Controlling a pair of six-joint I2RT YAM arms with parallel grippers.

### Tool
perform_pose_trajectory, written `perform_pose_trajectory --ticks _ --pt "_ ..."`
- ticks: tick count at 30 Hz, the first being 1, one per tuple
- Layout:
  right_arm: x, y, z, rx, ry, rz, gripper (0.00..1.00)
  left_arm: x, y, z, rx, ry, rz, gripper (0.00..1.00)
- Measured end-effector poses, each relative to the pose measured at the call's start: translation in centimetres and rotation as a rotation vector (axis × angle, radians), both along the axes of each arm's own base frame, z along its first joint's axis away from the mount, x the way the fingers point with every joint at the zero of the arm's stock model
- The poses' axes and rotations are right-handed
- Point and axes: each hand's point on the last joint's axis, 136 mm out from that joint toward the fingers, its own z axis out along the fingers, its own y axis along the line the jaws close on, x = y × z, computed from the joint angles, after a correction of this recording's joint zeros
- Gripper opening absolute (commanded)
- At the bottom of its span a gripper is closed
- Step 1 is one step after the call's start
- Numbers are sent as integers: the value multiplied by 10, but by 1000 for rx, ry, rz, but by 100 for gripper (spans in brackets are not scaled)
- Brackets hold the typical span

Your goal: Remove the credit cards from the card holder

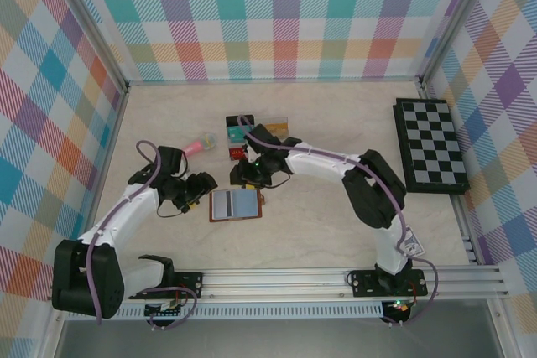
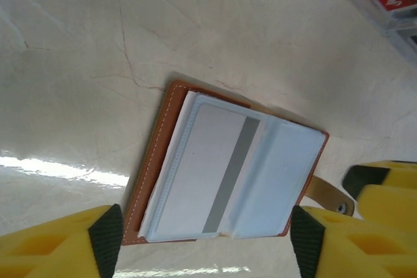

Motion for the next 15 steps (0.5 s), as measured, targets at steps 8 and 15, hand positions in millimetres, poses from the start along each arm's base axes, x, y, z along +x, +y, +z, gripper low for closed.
perform_pose_trajectory --ticks 8,15 --pt "-10 17 -32 -41 67 9 32 -3 -13 -25 -12 72 -12 37" --pt "-10 18 -37 -54 79 3 25 -1 -22 -37 -7 92 -38 24"
